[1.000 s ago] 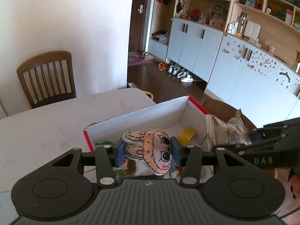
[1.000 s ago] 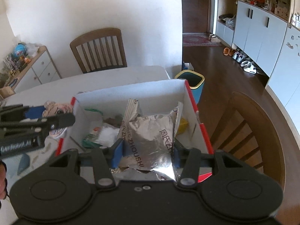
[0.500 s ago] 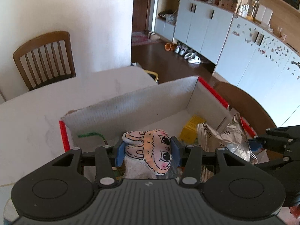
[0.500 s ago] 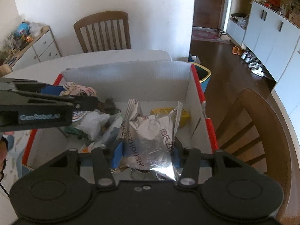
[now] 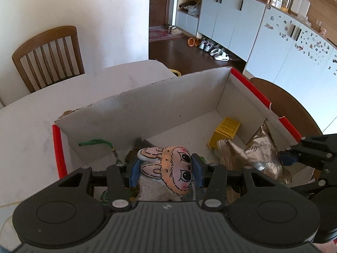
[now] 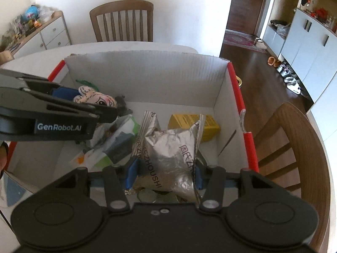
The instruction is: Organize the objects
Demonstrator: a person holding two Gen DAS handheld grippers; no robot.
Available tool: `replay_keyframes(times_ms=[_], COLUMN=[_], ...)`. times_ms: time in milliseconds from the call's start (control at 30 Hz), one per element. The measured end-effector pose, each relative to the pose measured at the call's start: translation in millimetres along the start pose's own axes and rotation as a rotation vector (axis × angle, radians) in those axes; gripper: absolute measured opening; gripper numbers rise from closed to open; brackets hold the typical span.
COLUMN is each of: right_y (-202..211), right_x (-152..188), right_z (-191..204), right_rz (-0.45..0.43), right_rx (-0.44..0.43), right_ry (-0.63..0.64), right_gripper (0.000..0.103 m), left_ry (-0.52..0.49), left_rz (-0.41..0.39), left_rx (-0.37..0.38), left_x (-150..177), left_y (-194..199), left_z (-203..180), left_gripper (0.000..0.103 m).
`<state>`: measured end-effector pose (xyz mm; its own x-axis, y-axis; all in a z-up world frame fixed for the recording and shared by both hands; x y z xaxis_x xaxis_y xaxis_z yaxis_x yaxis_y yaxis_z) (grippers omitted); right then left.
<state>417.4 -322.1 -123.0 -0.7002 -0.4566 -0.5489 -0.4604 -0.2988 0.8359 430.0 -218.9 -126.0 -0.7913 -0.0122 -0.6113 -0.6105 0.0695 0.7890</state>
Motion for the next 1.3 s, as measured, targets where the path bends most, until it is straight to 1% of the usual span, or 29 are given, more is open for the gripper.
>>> replay_keyframes(times_ms=[167,233,300,500,633,700,733,767,967,1100,1167,1300], right_y=[-1,-1,0,10,15,18,20,22,37,50,60,79], right_x=[-2,-3,-2,-3,-3,-3,-2,-2,-1,-2,-2,0], right_z=[-1,-3,-6,-11,-15,-16,-18,-19,-22,-19,-17,-10], right_rz=[-0.01,-0.013,-0.018,-0.042,-0.054,-0.063,-0.068,-0.075,-0.109,-0.139,-0.162,-0.203], right_rx=[0.002,0.002,0.003,-0.008,-0.011,-0.016,-0.018,-0.02,-0.029,-0.033,-0.037,-0.05], right_ry=[0.003,0.0,-0.004,-0.005,-0.009,-0.015,-0.018,-0.021,-0.036,-0.043,-0.043,-0.061], right_gripper=[0.05,0.053,0.058,0.064,0.069,0.071,0.071,0.072,0.074,0.077,0.079,0.084], left_ry=[-0.003,-0.001,-0.002,-0.005,0.004,0.01,0.016,0.022,0.019,0.009,0.004,0.021], left_rz=[0.015,0.018,0.019,0.019,0.016,0.011,0.007,0.001,-0.029,-0.06,-0.079,-0.121], left_rx=[0.003,0.005,0.003,-0.003,-0.012,-0.011,-0.009,-0.008,-0.018,-0.017,-0.012,0.009], left_x=[1,1,1,1,-1,-1,-1,-2,-2,-2,-1,2], left_y=[-5,-7,-8,-8,-7,-5,-4,-1,13,29,38,62], left_z=[-3,-4,-4,-4,-5,-4,-4,-4,-5,-5,-4,1], left_gripper=[0.049,0.049,0.049,0.05,0.052,0.057,0.062,0.065,0.065,0.065,0.07,0.074])
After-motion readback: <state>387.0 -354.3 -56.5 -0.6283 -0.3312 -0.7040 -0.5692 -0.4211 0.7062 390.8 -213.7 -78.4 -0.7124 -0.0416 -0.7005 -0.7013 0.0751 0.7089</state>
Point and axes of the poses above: each gripper's, at about its wrist camera, not at the fingertips, and y roughly against the way its jaws point, z to its left, x to its underside, the point moved 6 cm from there along -y, roughly the way its jaws point
